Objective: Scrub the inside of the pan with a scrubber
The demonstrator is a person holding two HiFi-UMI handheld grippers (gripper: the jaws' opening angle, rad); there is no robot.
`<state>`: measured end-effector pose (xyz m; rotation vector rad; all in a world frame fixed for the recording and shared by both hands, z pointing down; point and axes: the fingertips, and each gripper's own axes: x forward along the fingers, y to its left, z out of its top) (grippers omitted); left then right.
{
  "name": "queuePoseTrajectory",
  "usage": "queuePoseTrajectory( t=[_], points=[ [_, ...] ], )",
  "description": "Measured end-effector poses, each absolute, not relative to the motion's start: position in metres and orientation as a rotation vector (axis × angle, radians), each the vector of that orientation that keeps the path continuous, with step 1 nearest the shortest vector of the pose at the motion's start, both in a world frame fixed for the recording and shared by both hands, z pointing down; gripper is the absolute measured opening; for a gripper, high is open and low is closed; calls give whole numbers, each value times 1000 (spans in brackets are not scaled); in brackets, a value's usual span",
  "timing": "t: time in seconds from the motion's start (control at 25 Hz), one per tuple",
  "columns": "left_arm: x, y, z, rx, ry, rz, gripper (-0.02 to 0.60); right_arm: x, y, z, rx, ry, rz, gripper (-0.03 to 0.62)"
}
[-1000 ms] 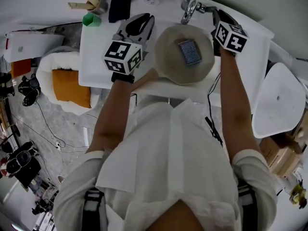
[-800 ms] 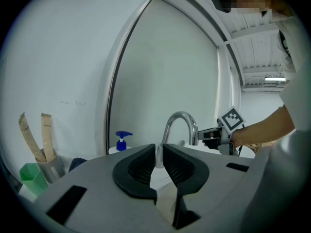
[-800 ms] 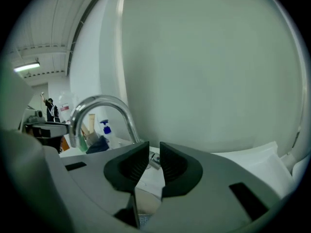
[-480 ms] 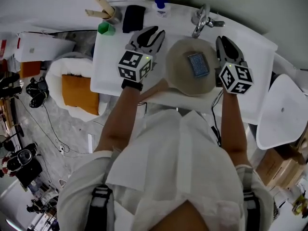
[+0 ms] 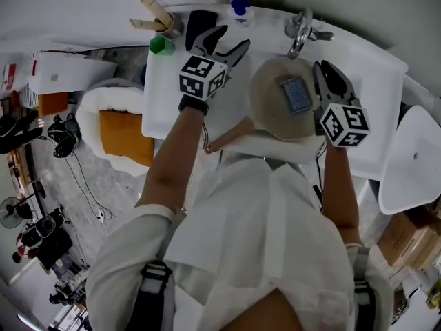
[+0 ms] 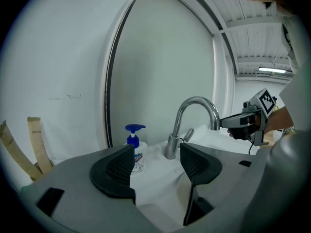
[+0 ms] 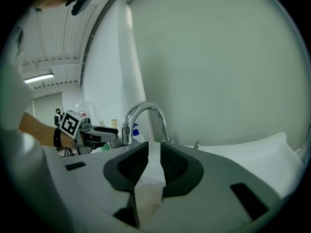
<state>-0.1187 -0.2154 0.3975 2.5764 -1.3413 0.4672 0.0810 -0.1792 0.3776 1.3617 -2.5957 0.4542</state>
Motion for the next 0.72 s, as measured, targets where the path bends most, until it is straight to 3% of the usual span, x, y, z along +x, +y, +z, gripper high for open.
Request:
queuePoseTrajectory(
  t=[0.2, 0.72],
  points=[
    [-126, -238, 411, 2636, -1282, 536, 349, 76, -176, 383, 1345, -2589, 468, 69],
    [-155, -200, 427, 2584, -1300, 617, 354, 62, -161, 389, 1258, -2611, 468, 69]
  ],
)
